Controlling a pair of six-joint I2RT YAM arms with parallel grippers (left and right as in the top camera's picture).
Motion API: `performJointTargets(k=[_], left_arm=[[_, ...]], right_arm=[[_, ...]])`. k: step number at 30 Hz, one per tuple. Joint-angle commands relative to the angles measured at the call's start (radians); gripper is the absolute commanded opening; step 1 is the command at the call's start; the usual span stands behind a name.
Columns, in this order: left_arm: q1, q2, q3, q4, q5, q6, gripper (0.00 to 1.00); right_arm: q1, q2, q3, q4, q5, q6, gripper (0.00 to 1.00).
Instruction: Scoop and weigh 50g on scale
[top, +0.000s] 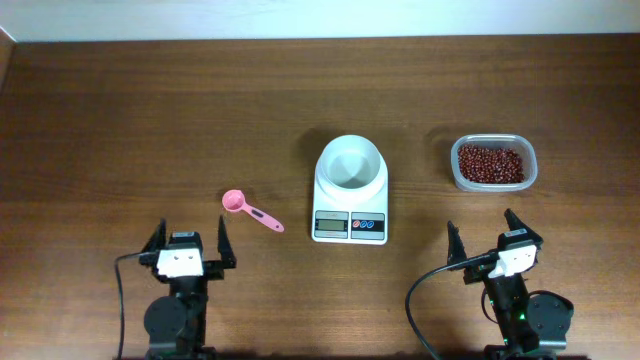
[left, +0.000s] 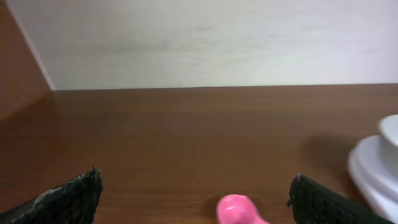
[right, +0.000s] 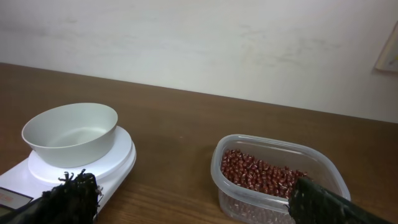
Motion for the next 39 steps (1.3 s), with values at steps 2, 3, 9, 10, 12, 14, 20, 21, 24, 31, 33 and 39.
performJointTargets(k=[2,3,9,10,12,14,20,21,24,31,33,39], left_arm=[[-0.002,-0.008,-0.008,0.019,-0.064,0.046,0.99],[-0.002,-0.008,-0.007,0.025,-0.039,0.047,0.99],[-0.002,-0.008,-0.007,0.272,-0.021,0.047,0.99],[-0.002,-0.008,-0.007,0.336,-0.008,0.046,0.99],[-0.002,-0.008,-0.007,0.421,0.046,0.046,0.99],[-0.002,-0.008,-0.007,0.475,0.055,0.015,0.99],[-0.002,0.011,0.076,0.463,0.055,-0.034,0.99],[-0.002,0.023,0.108,0.431,0.055,-0.039,0.99],[-0.002,0.071,0.213,0.332,0.055,-0.045,0.99],[-0.002,0.241,0.36,0.301,0.064,-0.099,0.99],[-0.002,0.303,0.401,0.274,0.103,-0.109,0.99],[-0.002,0.499,0.619,0.035,0.16,-0.109,0.99]], right_arm=[[-0.003,-0.008,-0.005,-0.004,0.016,0.003,0.99],[-0.003,-0.008,-0.005,-0.004,0.016,0.003,0.99],[-0.003,-0.008,-0.005,-0.004,0.016,0.003,0.99],[-0.003,-0.008,-0.005,-0.004,0.016,0.003,0.99],[-0.003,-0.008,-0.005,-0.004,0.016,0.003,0.99],[-0.003,-0.008,-0.005,-0.004,0.016,0.003,0.99],[-0.003,-0.008,-0.005,-0.004,0.016,0.003,0.99],[-0.003,-0.008,-0.005,-0.004,0.016,0.003,0.99],[-0.003,-0.008,-0.005,-0.005,0.016,0.003,0.99],[-0.003,-0.008,-0.005,-0.004,0.016,0.003,0.99],[-0.003,-0.008,-0.005,-0.004,0.016,0.003,0.99],[-0.003,-0.008,-0.005,-0.005,0.016,0.003,0.99]])
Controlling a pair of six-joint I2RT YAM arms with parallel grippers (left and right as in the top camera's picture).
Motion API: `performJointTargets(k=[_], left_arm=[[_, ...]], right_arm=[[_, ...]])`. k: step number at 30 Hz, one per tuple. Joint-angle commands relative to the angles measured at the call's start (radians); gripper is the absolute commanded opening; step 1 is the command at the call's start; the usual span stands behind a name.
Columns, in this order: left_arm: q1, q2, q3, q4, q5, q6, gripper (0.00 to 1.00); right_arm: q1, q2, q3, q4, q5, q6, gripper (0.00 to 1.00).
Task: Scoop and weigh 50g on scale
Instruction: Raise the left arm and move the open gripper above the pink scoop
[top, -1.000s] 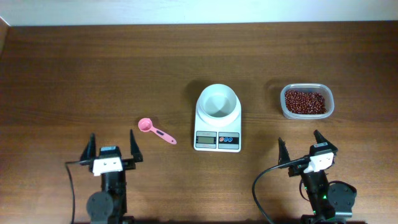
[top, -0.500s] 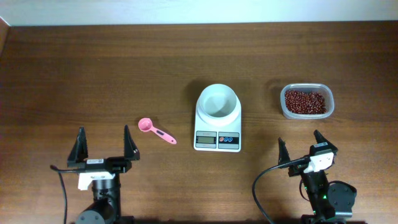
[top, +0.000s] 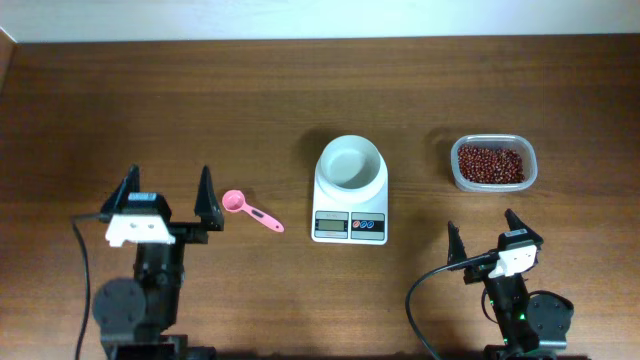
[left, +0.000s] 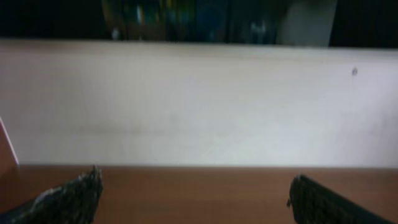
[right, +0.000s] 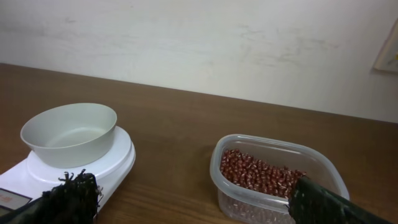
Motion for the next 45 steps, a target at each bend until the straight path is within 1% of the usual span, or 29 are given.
performJointTargets(k=[1,4,7,8,11,13,15,17,23,24,25,28,30,33,37,39,42,43,45], left_arm=[[-0.002,0.097,0.155,-0.104,0.039,-0.013,0.99],[-0.002,0.179,0.254,-0.192,0.052,-0.013,0.99],[-0.002,0.237,0.304,-0.232,0.14,-0.012,0.99],[-0.002,0.264,0.32,-0.246,0.198,-0.002,0.99],[-0.002,0.294,0.352,-0.297,0.27,-0.002,0.99],[-0.002,0.308,0.374,-0.317,0.344,-0.002,0.99],[-0.002,0.306,0.376,-0.309,0.475,-0.002,0.99],[-0.002,0.306,0.376,-0.29,0.493,-0.002,0.99],[-0.002,0.308,0.376,-0.303,0.5,-0.008,0.99],[-0.002,0.308,0.376,-0.307,0.493,-0.031,0.99],[-0.002,0.308,0.377,-0.313,0.447,-0.091,0.99],[-0.002,0.308,0.377,-0.334,0.328,-0.193,0.99],[-0.002,0.309,0.377,-0.359,0.261,-0.243,0.95],[-0.002,0.326,0.378,-0.433,0.138,-0.357,0.89],[-0.002,0.381,0.389,-0.495,0.108,-0.405,0.86],[-0.002,0.431,0.437,-0.563,0.07,-0.407,0.85],[-0.002,0.522,0.543,-0.706,-0.006,-0.422,0.87],[-0.002,0.574,0.599,-0.782,-0.041,-0.441,0.89],[-0.002,0.632,0.64,-0.834,-0.053,-0.453,0.95]], right_arm=[[-0.003,-0.008,-0.005,-0.005,0.013,0.004,0.99],[-0.003,-0.008,-0.005,-0.005,0.013,0.004,0.99],[-0.003,-0.008,-0.005,-0.005,0.013,0.004,0.99],[-0.003,-0.008,-0.005,-0.005,0.013,0.004,0.99],[-0.003,-0.008,-0.005,-0.005,0.013,0.004,0.99],[-0.003,-0.008,-0.005,-0.005,0.013,0.004,0.99],[-0.003,-0.008,-0.005,-0.005,0.013,0.004,0.99],[-0.003,-0.008,-0.005,-0.005,0.013,0.004,0.99],[-0.003,-0.008,-0.005,-0.005,0.013,0.004,0.99],[-0.003,-0.008,-0.005,-0.005,0.013,0.004,0.99],[-0.003,-0.008,-0.005,-0.005,0.013,0.004,0.99],[-0.003,-0.008,-0.005,-0.005,0.013,0.004,0.99],[-0.003,-0.008,-0.005,-0.005,0.013,0.004,0.99],[-0.003,-0.008,-0.005,-0.005,0.013,0.004,0.99],[-0.003,-0.008,-0.005,-0.005,0.013,0.004,0.99],[-0.003,-0.008,-0.005,-0.005,0.013,0.004,0.99],[-0.003,-0.008,-0.005,-0.005,0.013,0.004,0.99],[-0.003,-0.008,-0.005,-0.005,0.013,0.004,0.99],[-0.003,-0.008,-0.005,-0.005,0.013,0.004,0.99]])
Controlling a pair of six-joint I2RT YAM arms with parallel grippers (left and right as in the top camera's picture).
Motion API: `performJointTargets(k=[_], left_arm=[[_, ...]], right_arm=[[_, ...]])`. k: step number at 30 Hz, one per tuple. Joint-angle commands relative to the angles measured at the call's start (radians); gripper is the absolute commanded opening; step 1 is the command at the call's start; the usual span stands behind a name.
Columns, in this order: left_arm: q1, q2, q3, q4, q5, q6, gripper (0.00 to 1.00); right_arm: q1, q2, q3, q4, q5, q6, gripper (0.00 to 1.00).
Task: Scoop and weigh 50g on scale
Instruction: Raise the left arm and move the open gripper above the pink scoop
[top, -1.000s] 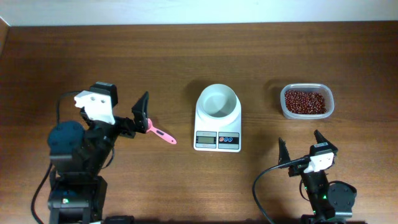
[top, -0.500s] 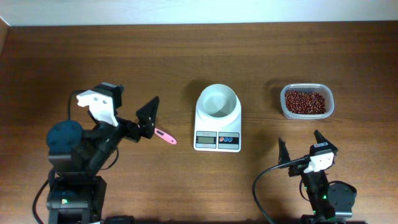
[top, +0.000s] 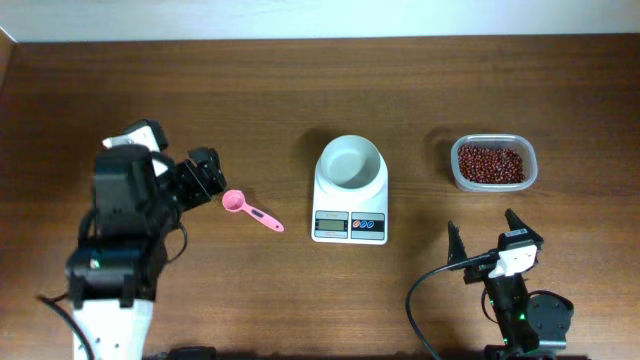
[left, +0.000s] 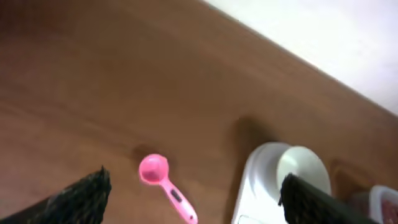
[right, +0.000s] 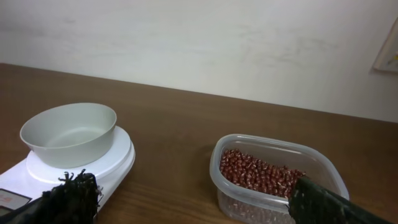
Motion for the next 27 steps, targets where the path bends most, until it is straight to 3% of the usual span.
performJointTargets(k=[1,10,18,21,27], left_arm=[[-0.002,0.088,0.064,-0.029,-0.06,-0.034,0.99],[-0.002,0.137,0.064,-0.015,-0.042,-0.035,0.99],[-0.002,0.15,0.064,-0.129,-0.139,-0.23,0.98],[-0.002,0.188,0.064,-0.156,-0.135,-0.272,0.92],[-0.002,0.283,0.064,-0.169,-0.123,-0.283,0.89]], right_arm=[[-0.003,-0.008,-0.005,-0.005,0.012,0.004,0.99],[-0.003,-0.008,-0.005,-0.005,0.012,0.004,0.99],[-0.003,-0.008,-0.005,-0.005,0.012,0.004,0.99],[-0.003,-0.008,-0.005,-0.005,0.012,0.004,0.99],[-0.003,-0.008,-0.005,-0.005,0.012,0.004,0.99]])
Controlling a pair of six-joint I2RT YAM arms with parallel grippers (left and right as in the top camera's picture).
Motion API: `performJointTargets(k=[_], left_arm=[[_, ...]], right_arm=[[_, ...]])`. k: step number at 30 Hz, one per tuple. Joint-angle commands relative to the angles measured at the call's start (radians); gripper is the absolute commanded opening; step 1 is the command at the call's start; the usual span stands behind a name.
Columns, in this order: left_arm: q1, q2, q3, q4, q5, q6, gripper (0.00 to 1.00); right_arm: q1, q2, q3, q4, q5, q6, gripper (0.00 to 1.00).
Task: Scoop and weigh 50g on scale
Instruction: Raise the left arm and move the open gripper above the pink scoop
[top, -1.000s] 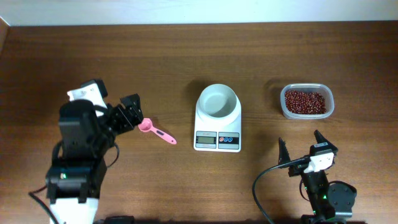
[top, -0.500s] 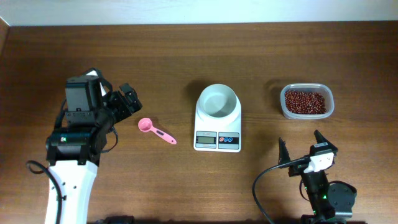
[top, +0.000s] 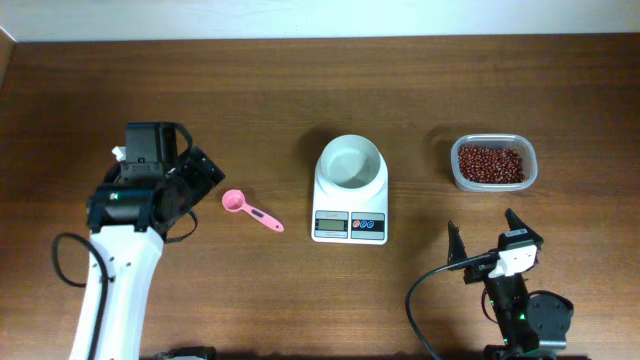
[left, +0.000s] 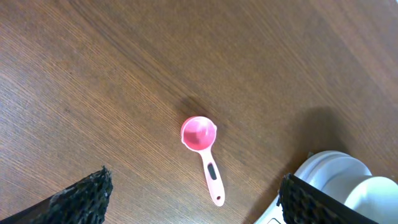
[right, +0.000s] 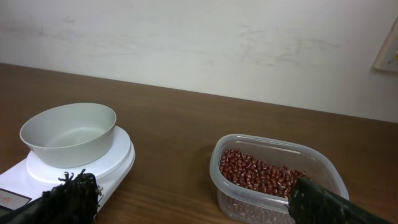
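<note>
A pink scoop (top: 250, 210) lies flat on the wooden table left of the white scale (top: 350, 225), its round cup pointing away from the scale. An empty white bowl (top: 350, 163) sits on the scale. My left gripper (top: 200, 180) hangs open above the table just left of the scoop's cup. In the left wrist view the scoop (left: 202, 149) lies ahead of the open left gripper (left: 196, 199). My right gripper (top: 482, 228) rests open near the front edge, facing the tub of red beans (right: 273, 177).
The clear plastic tub of red beans (top: 492, 163) stands to the right of the scale. The scale's display and buttons (top: 350, 226) face the front edge. A pale wall runs along the table's far side.
My left arm has shifted and tipped its wrist further downward, so its camera now looks straight down at the scoop. The scoop, scale and right arm have not moved.
Both grippers first rested open at the front edge. Then the left arm stood higher and further left, its camera on the back wall. Later it leaned over the table left of the scoop, and now looks down on it. Nothing has been grasped.
</note>
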Motion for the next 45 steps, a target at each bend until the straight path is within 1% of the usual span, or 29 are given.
performJointTargets(k=[1,4,7,15,16,22,25,31,45], left_arm=[[-0.002,0.035,0.016,-0.002,0.008,-0.018,0.88],[-0.002,0.045,0.016,-0.003,0.022,-0.017,0.87],[-0.002,0.045,0.016,-0.003,0.022,-0.018,0.84],[-0.002,0.045,0.015,-0.01,0.023,-0.018,0.83],[-0.002,0.045,0.015,-0.01,0.023,-0.018,0.8],[-0.002,0.045,0.014,-0.011,0.022,-0.018,0.77],[-0.002,0.055,0.013,-0.011,0.019,-0.017,0.74],[-0.002,0.135,0.011,-0.014,0.019,-0.017,0.73],[-0.002,0.174,0.011,-0.01,0.019,-0.017,0.73]], right_arm=[[-0.003,-0.008,-0.005,-0.005,0.012,0.003,0.99],[-0.003,-0.008,-0.005,-0.005,0.012,0.003,0.99],[-0.003,-0.008,-0.005,-0.005,0.012,0.003,0.99],[-0.003,-0.008,-0.005,-0.005,0.012,0.003,0.99],[-0.003,-0.008,-0.005,-0.005,0.012,0.003,0.99],[-0.003,-0.008,-0.005,-0.005,0.012,0.003,0.99],[-0.003,-0.008,-0.005,-0.005,0.012,0.003,0.99],[-0.003,-0.008,-0.005,-0.005,0.012,0.003,0.99],[-0.003,-0.008,-0.005,-0.005,0.012,0.003,0.99]])
